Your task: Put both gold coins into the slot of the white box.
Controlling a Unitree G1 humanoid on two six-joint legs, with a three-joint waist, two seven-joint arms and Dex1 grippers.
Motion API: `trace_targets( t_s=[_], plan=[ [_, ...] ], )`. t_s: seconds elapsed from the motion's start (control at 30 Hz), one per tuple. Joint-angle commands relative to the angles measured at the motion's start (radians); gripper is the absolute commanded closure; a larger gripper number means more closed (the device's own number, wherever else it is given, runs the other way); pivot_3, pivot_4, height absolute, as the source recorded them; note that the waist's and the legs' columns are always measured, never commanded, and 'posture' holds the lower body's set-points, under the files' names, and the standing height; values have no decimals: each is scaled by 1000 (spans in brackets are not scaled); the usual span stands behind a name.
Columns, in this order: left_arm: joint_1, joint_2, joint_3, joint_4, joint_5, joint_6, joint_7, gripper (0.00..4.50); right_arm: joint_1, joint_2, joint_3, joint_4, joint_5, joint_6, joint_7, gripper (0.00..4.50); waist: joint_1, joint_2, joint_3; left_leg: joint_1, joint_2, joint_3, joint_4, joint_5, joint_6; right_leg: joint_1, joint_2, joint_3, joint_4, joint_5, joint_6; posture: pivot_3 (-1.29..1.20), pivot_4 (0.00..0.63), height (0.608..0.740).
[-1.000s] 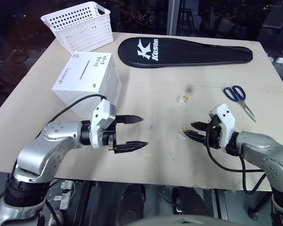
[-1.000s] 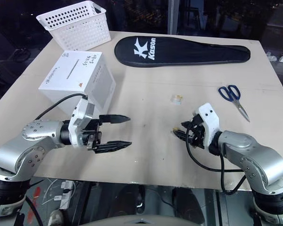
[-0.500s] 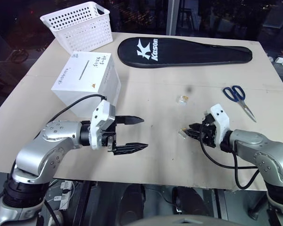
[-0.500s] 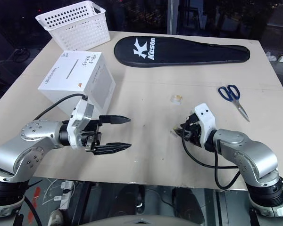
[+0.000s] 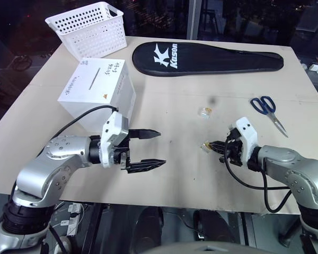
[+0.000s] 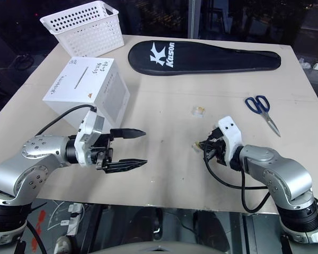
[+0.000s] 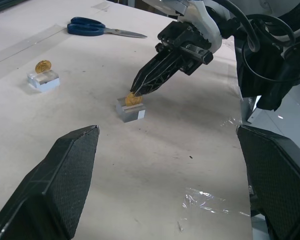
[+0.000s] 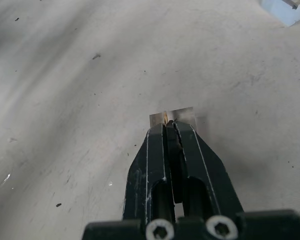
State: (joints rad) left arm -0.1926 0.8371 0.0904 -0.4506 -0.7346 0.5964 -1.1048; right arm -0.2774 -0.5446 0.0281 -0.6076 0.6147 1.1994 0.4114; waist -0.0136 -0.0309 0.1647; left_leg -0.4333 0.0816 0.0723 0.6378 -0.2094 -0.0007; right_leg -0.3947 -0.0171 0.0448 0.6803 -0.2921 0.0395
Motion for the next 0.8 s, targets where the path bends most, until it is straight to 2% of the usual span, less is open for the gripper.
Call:
trace_targets(
  t_s=[0.03, 0.3, 0.43, 0.47, 0.6, 0.63, 0.67, 0.7, 0.73, 0.77, 0.8],
  plan=[
    [-26, -21, 35, -9, -69, 43, 34, 0, -5, 7, -76, -34, 60, 0, 24, 4455, 0, 0, 0, 0, 0, 0, 0, 0, 0, 0, 0, 0, 0, 0, 0, 0, 150, 740],
    [-147, -70, 38, 21, -278, 259, 136, 0, -34, 44, -239, -78, 288, 39, 36, 4455, 0, 0, 0, 0, 0, -1, 0, 0, 0, 0, 0, -1, 1, 0, 0, 0, 150, 740],
    [-210, -123, 1, 33, -302, 297, 175, 870, -83, 69, -289, -92, 447, 57, -7, 4500, -2, 0, 0, 0, 0, -1, 0, 0, 0, 0, 0, -1, 1, 0, 0, 0, 150, 740],
    [-223, -139, -14, 36, -299, 300, 180, 1347, -98, 75, -295, -95, 492, 58, -25, 4500, -1, 0, 0, 0, 0, -1, 0, 0, 0, 0, 0, -1, 1, 0, 0, 0, 150, 740],
    [-253, -172, -50, 53, -280, 299, 171, 1347, -137, 66, -289, -91, 617, 49, -95, 4500, -1, 0, 0, 0, 0, -1, 1, 0, 0, 0, 0, 0, 2, 0, 0, 0, 150, 740],
    [-266, -186, -57, 64, -274, 294, 175, 1750, -147, 59, -282, -94, 650, 45, -110, 4500, -1, 0, 0, 0, 0, -1, 1, 0, 0, 0, 0, 0, 1, 0, 0, 0, 150, 740],
    [-275, -197, -61, 73, -271, 291, 178, 1816, -153, 50, -277, -94, 676, 40, -124, 4500, -1, 0, 0, 0, 0, -1, 1, 0, 0, 0, 0, 0, 1, 0, 0, 0, 150, 740],
    [-281, -203, -62, 79, -268, 289, 179, 2091, -159, 41, -273, -94, 703, 34, -139, 4500, -1, 0, 0, 0, 0, -1, 1, 0, 0, 0, 0, 0, 2, 0, 0, 0, 150, 740],
    [-284, -207, -62, 82, -264, 290, 178, 2824, -163, 28, -269, -94, 730, 27, -153, 4500, -1, 0, 0, 0, 0, -1, 2, 0, 0, 0, 0, -1, 2, 0, 0, 0, 150, 740],
    [-285, -208, -60, 83, -261, 290, 176, 3126, -165, 15, -267, -94, 753, 19, -167, 4500, -1, 0, 0, 0, 0, -1, 2, 0, 0, 0, 0, 0, 2, 0, 0, 0, 150, 740],
    [-287, -208, -58, 84, -261, 292, 174, 3126, -167, 1, -264, -93, 775, 10, -180, 4500, -1, 0, 0, 0, 0, -1, 2, 0, 0, 0, 0, 0, 2, 0, 0, 0, 150, 740]
  ],
)
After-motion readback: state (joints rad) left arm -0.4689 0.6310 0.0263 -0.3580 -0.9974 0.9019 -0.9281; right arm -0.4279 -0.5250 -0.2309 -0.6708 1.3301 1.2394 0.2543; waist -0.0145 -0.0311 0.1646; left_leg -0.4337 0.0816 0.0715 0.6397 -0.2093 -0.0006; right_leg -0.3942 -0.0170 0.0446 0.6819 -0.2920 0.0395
